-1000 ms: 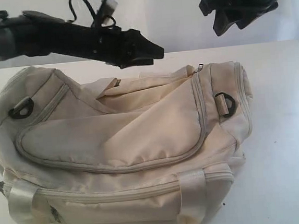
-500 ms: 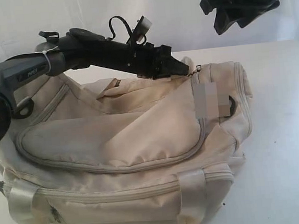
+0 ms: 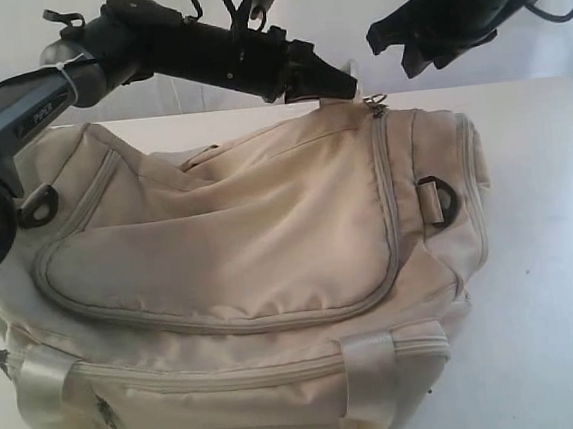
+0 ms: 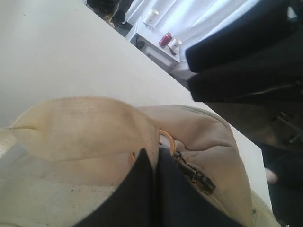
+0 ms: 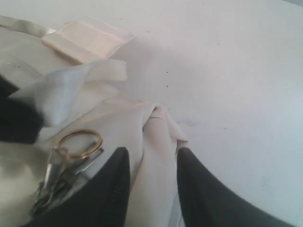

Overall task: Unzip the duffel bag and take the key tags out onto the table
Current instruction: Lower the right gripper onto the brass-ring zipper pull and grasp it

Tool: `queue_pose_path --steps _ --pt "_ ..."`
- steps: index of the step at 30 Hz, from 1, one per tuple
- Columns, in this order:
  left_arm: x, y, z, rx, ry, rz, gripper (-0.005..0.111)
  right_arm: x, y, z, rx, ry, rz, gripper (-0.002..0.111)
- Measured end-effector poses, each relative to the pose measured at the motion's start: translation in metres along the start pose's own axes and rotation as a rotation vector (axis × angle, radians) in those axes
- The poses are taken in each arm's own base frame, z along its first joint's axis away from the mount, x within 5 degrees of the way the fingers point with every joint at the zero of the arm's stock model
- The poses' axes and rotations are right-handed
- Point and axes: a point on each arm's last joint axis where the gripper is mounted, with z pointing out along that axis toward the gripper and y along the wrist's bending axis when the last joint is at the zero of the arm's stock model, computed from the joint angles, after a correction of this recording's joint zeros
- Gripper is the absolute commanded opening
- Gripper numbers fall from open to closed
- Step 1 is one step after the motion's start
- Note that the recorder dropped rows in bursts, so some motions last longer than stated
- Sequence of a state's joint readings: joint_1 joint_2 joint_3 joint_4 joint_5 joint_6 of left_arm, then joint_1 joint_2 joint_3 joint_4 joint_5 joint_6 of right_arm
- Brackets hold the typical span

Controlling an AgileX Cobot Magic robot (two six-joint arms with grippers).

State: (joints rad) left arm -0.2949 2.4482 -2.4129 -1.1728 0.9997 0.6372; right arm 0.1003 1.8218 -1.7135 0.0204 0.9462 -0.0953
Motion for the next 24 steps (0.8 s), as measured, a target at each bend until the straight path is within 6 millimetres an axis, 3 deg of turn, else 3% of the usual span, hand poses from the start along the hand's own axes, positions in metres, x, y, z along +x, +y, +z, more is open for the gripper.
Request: queue_pose_path --steps 4,11,17,24 --pt "0.0 -0.001 0.0 0.002 0.006 -0.003 0.0 0.0 -0.003 0.009 -0.018 -0.003 0.031 0.033" --pt "0.0 -0.001 0.0 -0.001 0.008 -0.002 0.0 0.002 -0.02 0.006 -0.193 -0.024 0.0 0.038" --pt "0.0 -0.001 0.0 -0.001 0.008 -0.002 0.0 0.004 -0.031 0.005 -0.194 -0.048 -0.24 0.038" --pt "0.0 -0.001 0.0 -0.001 0.008 -0.002 0.0 0.008 -0.028 0.021 -0.25 -0.061 -0.601 0.038"
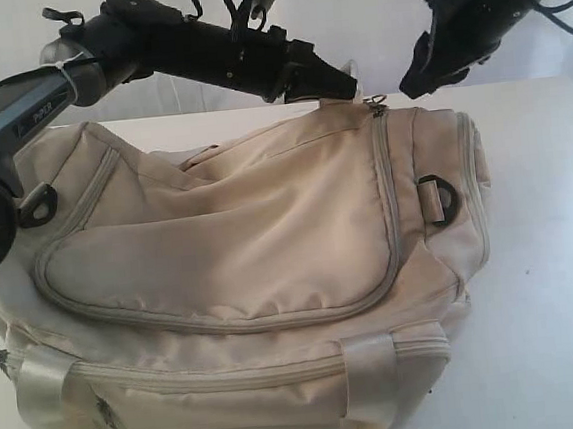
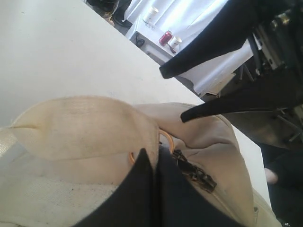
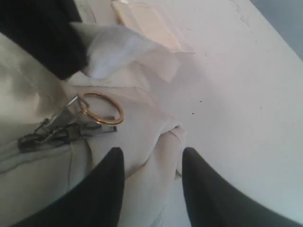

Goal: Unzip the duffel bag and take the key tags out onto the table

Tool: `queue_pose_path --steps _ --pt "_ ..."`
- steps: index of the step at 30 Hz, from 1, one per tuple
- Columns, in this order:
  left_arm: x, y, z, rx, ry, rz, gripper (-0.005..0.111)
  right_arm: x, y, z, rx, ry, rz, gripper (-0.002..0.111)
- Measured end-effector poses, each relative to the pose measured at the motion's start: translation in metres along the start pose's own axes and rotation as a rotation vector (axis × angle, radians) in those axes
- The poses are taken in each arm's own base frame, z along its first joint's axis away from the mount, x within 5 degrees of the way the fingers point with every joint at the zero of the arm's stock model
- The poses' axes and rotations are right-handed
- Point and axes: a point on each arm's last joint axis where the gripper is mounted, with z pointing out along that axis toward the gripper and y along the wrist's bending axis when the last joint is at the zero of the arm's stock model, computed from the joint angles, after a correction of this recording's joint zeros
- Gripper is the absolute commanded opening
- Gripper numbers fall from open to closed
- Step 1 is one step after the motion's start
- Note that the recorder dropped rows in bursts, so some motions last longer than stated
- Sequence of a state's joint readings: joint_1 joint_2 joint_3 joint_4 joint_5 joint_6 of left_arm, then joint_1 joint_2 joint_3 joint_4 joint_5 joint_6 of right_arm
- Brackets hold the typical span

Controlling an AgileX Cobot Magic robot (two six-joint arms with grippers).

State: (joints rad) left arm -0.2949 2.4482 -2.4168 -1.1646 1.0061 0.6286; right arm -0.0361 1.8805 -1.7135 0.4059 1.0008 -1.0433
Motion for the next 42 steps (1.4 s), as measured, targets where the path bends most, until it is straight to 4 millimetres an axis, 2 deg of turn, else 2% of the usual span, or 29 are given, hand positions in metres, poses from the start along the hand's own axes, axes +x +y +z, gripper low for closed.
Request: queue_pose_path --steps 7,13,18,25,28,32,42 --pt "0.0 0.0 0.0 0.0 -0.001 0.0 0.0 0.0 0.003 0.015 -0.076 -0.045 -0.253 0.038" --pt "0.0 0.0 0.0 0.0 -0.001 -0.002 0.0 -0.003 0.003 0.021 -0.081 -0.101 -0.384 0.035" --pt "0.0 0.0 0.0 0.0 -0.001 -0.002 0.0 -0.002 0.0 0.027 -0.067 -0.107 -0.399 0.027" --pt "0.0 0.0 0.0 0.0 -0.001 -0.002 0.0 -0.005 -0.001 0.031 -0.064 -0.15 -0.374 0.025" --pt "0.0 0.0 0.0 0.0 -0.001 -0.002 0.0 -0.004 -0.001 0.033 -0.068 -0.15 -0.388 0.017" --pt "0.0 0.0 0.0 0.0 -0.001 -0.002 0.0 -0.003 0.0 0.034 -0.081 -0.148 -0.396 0.0" --pt "0.0 0.0 0.0 0.002 0.001 -0.002 0.0 -0.002 0.003 0.033 -0.116 -0.141 -0.402 0.0"
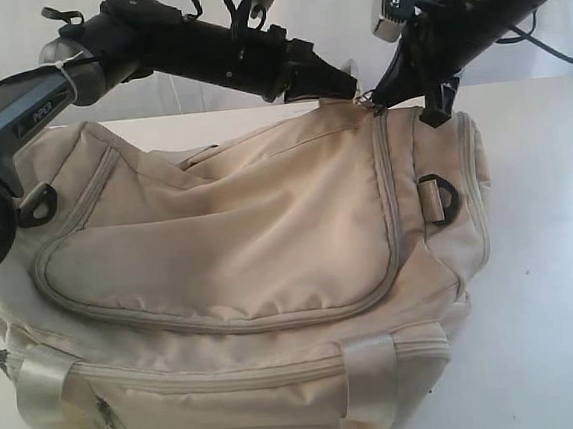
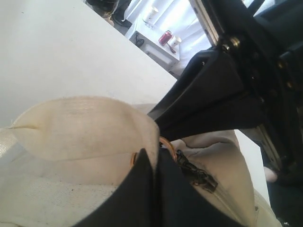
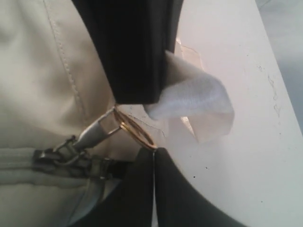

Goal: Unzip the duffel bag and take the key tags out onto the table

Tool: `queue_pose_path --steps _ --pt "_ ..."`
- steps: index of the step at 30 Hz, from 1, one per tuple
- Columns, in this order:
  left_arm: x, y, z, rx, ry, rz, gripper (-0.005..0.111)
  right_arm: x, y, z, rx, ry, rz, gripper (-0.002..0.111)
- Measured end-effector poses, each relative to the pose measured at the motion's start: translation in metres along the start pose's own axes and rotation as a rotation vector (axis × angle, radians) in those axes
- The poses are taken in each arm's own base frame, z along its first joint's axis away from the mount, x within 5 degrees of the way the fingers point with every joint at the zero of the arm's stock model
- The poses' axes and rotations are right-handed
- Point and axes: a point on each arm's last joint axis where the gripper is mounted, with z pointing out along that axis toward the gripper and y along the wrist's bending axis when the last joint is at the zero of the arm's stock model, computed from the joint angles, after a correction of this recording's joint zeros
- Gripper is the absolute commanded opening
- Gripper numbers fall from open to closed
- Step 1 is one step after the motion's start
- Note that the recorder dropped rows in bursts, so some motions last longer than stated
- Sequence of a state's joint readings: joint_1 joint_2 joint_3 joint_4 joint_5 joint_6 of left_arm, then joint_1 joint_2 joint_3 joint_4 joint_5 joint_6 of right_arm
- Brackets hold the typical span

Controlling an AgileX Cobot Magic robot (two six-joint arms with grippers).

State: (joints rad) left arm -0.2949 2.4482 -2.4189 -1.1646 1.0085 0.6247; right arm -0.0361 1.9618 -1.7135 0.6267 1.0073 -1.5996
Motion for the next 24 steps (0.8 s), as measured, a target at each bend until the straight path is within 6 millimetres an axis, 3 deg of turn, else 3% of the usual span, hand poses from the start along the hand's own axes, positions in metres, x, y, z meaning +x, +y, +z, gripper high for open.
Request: queue_pose_path --steps 11,13,16,24 --pt "0.0004 -0.0002 0.0 0.002 0.004 0.001 0.0 -0.0033 0.0019 -0.0058 -0.006 -0.003 -0.008 0.001" --pt "0.0004 -0.0002 0.0 0.002 0.004 0.001 0.0 -0.0033 0.002 -0.0058 -0.008 -0.003 -0.008 0.006" --pt "0.0004 -0.0002 0.0 0.002 0.004 0.001 0.0 -0.0033 0.0021 -0.0058 -0.008 -0.003 -0.012 0.024" --pt "0.0003 0.0 0.0 0.0 0.003 0.001 0.0 -0.0081 0.0019 -0.006 -0.005 -0.055 -0.069 0.028"
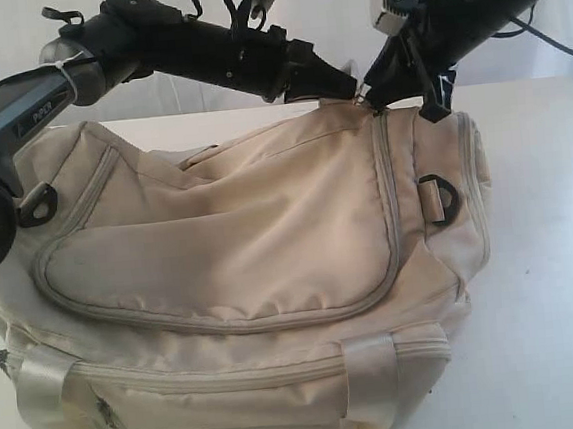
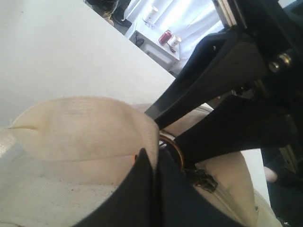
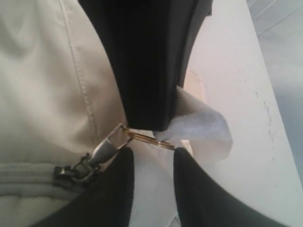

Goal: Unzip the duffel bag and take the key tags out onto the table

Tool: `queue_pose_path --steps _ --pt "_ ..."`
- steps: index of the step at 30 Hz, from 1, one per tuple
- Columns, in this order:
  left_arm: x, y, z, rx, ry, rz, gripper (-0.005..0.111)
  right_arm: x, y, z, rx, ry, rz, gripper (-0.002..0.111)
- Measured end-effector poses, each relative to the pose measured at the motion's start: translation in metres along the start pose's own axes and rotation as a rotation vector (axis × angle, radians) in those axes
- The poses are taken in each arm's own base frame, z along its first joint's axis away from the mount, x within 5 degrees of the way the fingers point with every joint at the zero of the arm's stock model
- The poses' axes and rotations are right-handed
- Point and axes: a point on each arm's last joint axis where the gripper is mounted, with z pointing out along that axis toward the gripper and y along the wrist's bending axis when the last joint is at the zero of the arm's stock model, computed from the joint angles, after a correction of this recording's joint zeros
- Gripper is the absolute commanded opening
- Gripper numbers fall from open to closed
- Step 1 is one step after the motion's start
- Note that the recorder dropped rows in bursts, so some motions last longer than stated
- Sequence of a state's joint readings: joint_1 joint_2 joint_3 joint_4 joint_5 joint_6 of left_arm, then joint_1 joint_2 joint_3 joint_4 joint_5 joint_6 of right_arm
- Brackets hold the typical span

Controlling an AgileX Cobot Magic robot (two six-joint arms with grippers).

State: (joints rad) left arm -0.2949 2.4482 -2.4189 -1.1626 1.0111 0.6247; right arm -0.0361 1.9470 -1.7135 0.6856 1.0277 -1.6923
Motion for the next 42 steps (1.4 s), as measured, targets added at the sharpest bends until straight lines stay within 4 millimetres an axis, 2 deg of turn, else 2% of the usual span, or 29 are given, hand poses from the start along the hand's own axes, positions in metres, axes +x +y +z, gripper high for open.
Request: queue_pose_path --steps 2,5,7,9,12,18,25,35,42 --pt "0.0 0.0 0.0 0.0 0.0 0.0 0.0 0.0 0.0 0.0 0.005 -0.003 0.001 0.033" --pt "0.0 0.0 0.0 0.0 0.0 0.0 0.0 0.0 -0.002 0.0 0.021 -0.003 0.001 0.05" --pt "0.0 0.0 0.0 0.0 0.0 0.0 0.0 0.0 -0.003 0.0 0.031 -0.001 0.0 0.051" --pt "0.0 0.0 0.0 0.0 0.0 0.0 0.0 0.0 -0.003 0.0 0.035 0.003 -0.004 0.049" --pt "0.0 0.0 0.0 0.0 0.0 0.0 0.0 0.001 -0.002 0.0 0.022 0.014 -0.029 0.039" --pt "0.0 0.0 0.0 0.0 0.0 0.0 0.0 0.001 0.003 0.0 -0.029 0.011 -0.055 0.0" --pt "0.0 0.0 0.0 -0.001 -0.001 0.0 0.0 0.0 0.004 -0.002 -0.038 0.012 -0.063 0.0" --pt "-0.001 0.0 0.0 -0.005 -0.006 -0.01 0.0 -0.017 0.012 -0.035 -0.037 0.045 -0.138 0.0" --pt "-0.001 0.001 0.0 -0.013 -0.014 -0.018 0.0 -0.027 0.022 -0.053 -0.076 0.04 -0.131 0.0"
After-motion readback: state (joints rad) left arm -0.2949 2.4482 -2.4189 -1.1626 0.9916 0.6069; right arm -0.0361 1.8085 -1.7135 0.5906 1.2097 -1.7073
